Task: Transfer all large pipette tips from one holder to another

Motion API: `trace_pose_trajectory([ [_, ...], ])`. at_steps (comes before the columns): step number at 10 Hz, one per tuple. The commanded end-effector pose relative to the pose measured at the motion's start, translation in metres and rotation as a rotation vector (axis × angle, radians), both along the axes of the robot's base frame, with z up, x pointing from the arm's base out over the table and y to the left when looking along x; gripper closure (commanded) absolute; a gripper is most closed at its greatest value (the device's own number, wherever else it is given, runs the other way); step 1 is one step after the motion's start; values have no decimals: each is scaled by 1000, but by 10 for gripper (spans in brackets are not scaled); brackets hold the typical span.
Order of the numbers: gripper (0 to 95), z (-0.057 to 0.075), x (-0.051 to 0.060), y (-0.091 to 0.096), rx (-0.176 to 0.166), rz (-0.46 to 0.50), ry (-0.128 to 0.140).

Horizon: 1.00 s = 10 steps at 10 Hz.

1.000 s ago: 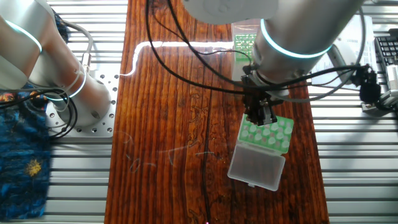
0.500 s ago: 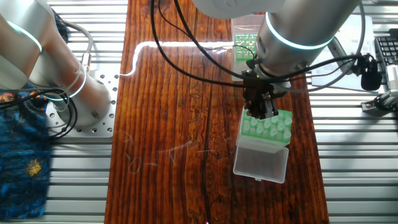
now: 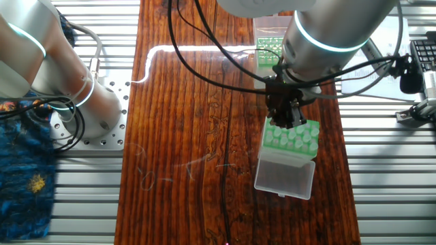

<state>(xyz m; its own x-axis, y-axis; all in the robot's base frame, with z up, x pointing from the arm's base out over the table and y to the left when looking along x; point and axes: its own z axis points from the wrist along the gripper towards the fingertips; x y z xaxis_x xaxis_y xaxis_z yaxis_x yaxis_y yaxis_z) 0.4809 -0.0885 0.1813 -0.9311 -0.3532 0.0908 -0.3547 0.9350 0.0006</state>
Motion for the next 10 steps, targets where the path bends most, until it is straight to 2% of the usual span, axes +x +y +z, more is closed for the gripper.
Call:
trace_pose_trajectory([
  [1,950,2,-1,1,0,11,1],
  [5,950,5,-1,2,-2,61,7],
  [10,950,12,5,7,-20,113,34],
])
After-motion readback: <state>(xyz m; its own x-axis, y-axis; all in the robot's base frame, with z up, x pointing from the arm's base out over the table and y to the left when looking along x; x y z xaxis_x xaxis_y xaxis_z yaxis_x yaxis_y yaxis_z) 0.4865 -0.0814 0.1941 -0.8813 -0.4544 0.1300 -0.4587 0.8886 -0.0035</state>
